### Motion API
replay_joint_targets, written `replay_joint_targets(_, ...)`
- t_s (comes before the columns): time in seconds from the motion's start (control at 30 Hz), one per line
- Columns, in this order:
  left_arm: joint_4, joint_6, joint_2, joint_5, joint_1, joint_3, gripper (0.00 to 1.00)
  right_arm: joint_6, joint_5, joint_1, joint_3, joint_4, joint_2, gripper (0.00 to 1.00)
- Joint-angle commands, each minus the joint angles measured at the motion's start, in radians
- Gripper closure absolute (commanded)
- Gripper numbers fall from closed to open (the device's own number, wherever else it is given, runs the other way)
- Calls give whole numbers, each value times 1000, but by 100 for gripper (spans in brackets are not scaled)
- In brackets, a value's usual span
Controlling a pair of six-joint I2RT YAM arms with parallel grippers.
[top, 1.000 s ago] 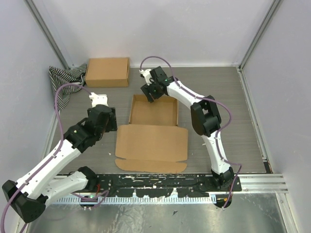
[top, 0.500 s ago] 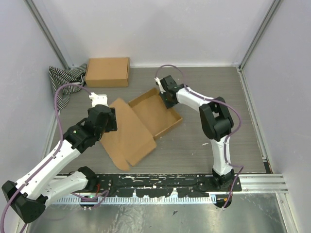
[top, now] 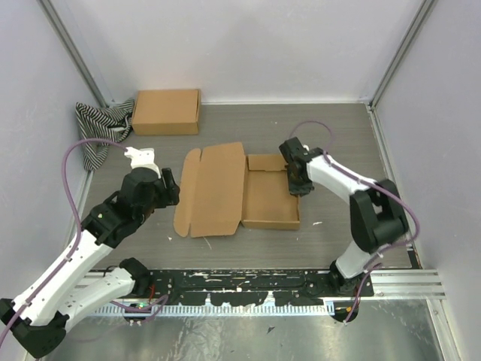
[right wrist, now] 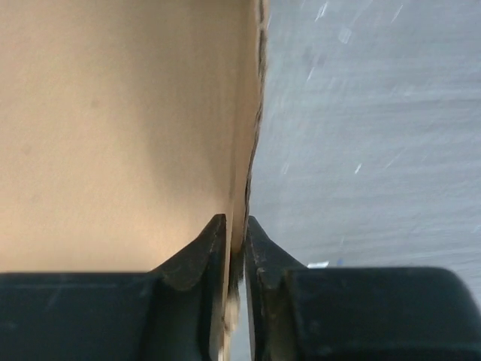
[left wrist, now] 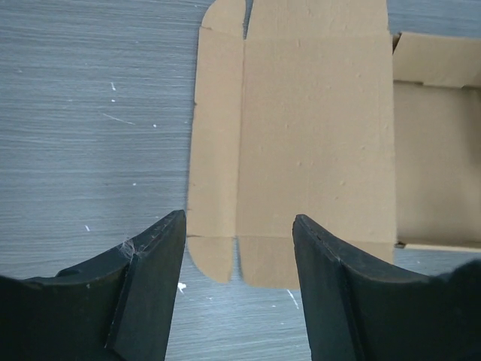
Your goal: Fold the paper box
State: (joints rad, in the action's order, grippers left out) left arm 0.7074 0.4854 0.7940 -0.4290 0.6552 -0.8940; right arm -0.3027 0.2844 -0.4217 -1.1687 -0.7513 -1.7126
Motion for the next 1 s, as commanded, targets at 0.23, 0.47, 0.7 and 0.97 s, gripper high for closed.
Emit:
replay_joint_targets(0.23,90,173,-47,147,-2,-51,35,-380,-364,-310,235,85,580,49)
replay_joint_targets(0.47,97,194,-60,180,-2,-21,34,-54,3,-293,-52,29,467,33)
replay_joint_targets(0.7,45,180,15,223,-3,0,35,272,-201,-92,-369,85,-29,41)
replay_joint_targets(0.97,-14,117,123,173,-2,-19,35,378,-259,-32,-467,87,-206,39)
